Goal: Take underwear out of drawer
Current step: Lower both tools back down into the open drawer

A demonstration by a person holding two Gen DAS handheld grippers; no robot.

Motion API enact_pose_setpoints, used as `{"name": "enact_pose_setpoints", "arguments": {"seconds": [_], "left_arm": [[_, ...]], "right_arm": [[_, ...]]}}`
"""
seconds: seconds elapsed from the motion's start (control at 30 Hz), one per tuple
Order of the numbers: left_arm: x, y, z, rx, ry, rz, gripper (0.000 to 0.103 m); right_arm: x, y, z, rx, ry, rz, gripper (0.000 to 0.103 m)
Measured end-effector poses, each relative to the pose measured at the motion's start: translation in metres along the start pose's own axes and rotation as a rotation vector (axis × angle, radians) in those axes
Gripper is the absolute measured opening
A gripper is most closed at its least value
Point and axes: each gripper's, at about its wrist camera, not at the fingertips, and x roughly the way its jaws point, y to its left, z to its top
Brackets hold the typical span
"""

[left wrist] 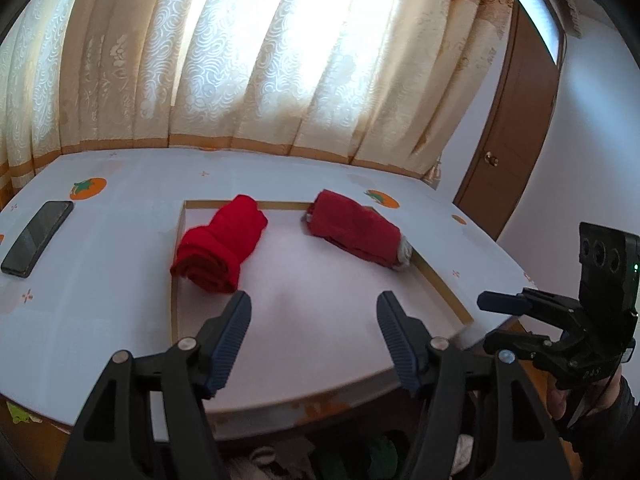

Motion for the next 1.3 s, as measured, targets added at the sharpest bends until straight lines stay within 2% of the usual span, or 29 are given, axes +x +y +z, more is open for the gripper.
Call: {"name": "enact_pose_setpoints", "arguments": {"seconds": [0.43,0.77,1.03,1.1,1.3], "left_arm": [[-0.021,-0.001,-0.059,-0.007,0.053,-0.008,0.066],[-0.025,-0.004,-0.098,0.028,0.114,0.023,0.066],[-0.024,-0.004,-0.126,0.089,0.193,0.068,0.066],[-0.022,-0.003,-0.131,0.093,0.214,0.068,0.070],[-0.008,-0.003,-0.145,0.136,0.306,0.073,0.070]], "right_arm": [[-0.023,0.016,-0.042,-0.024,0.021,0.010,0.071],[-0.032,0.017,-0.073,-0.022,0.064,0.012,0.071],[-0.019,0.013,-0.099,-0.049,0.136,-0.003,0.071],[-0.010,0.012,-0.107,-0.051,0.165,-0.003,0.071],[0.023,0.015,-0.125,-0.095,0.258,0.008,0.071]]}}
